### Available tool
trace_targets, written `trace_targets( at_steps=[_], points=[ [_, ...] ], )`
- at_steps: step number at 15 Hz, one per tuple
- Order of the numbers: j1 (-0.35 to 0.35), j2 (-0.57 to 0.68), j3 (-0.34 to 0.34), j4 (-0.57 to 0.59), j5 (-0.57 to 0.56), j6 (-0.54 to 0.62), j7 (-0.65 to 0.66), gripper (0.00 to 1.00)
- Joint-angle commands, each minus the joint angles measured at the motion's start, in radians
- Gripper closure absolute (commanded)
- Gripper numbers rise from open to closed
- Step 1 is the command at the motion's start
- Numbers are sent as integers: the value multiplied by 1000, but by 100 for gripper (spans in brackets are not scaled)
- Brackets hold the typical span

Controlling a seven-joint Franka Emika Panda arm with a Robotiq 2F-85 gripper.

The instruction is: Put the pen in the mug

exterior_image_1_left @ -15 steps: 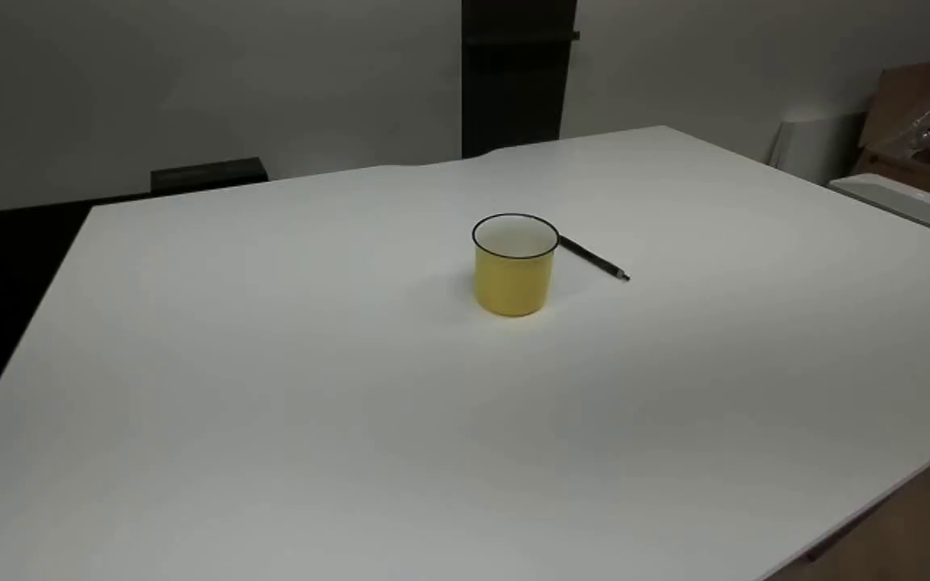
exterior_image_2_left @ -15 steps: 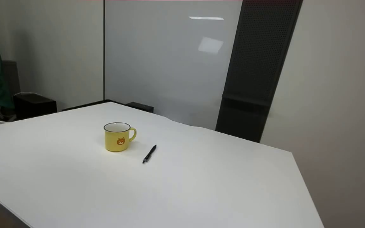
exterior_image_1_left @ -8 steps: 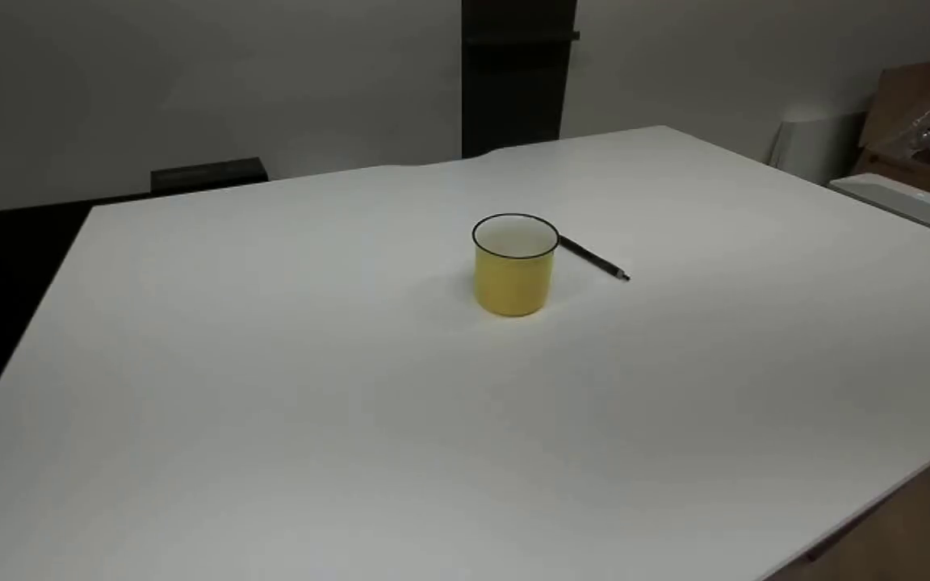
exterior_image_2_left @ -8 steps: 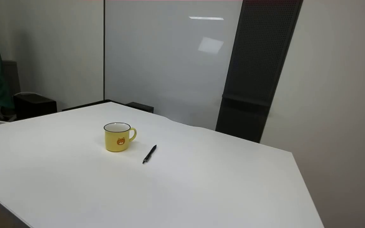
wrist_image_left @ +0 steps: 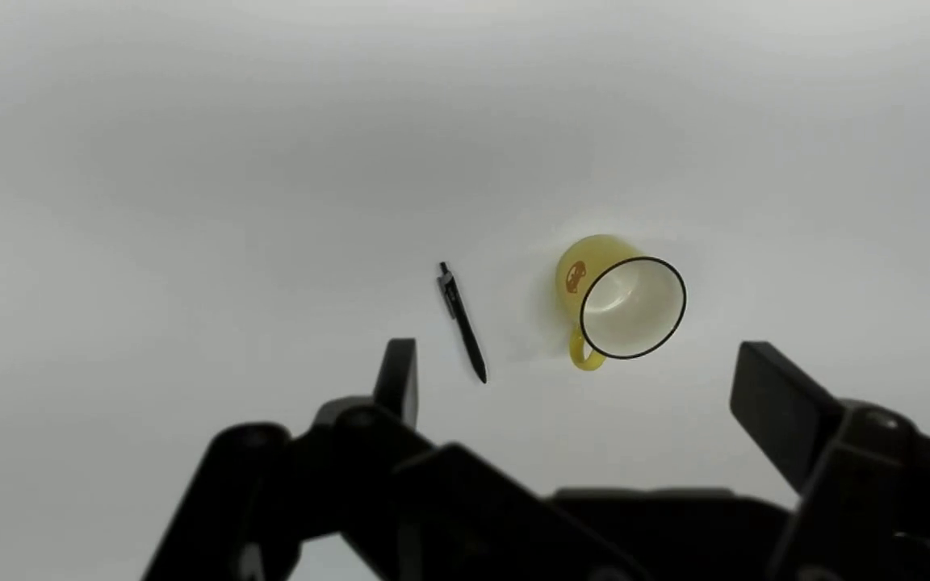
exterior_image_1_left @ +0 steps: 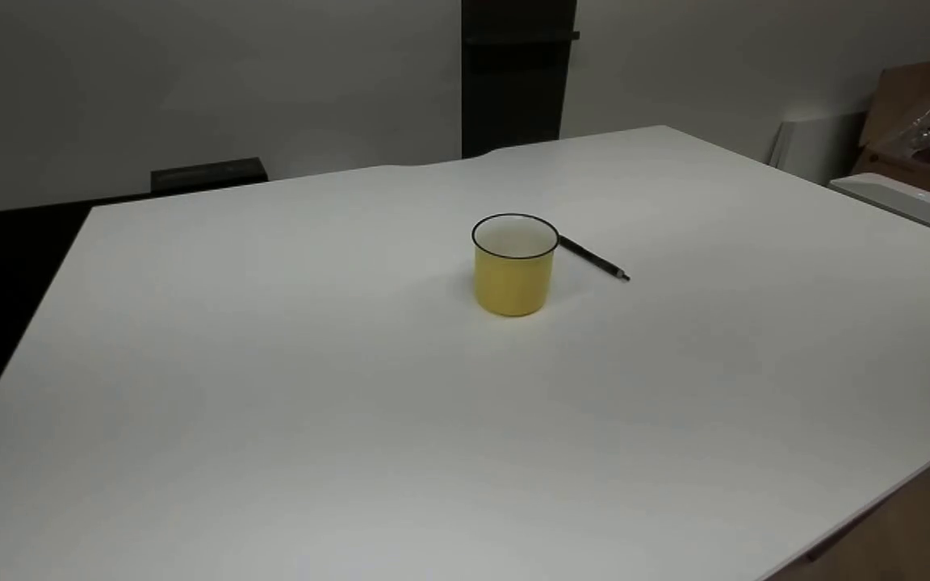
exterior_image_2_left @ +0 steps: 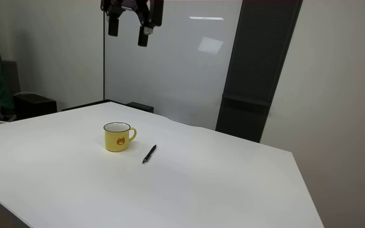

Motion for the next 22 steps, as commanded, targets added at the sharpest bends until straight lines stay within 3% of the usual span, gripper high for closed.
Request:
trace_targets(
  at_steps=[1, 2, 6, 11, 15, 17, 18, 22],
  points=[
    [1, 27, -8, 21, 9, -12, -14, 0],
    [2, 42, -8, 34, 13, -19, -19, 0],
    [-19, 62, 54, 27, -217, 35, 45, 0],
    [-12, 222, 106, 62, -459, 222, 94, 0],
    [17, 391, 82, 121, -337, 356, -36, 0],
    [15, 467, 85, 160, -199, 371, -131, 0],
    [14, 386, 90, 85, -276, 377, -65, 0],
    [13, 417, 90, 96, -263, 388, -84, 0]
  ],
)
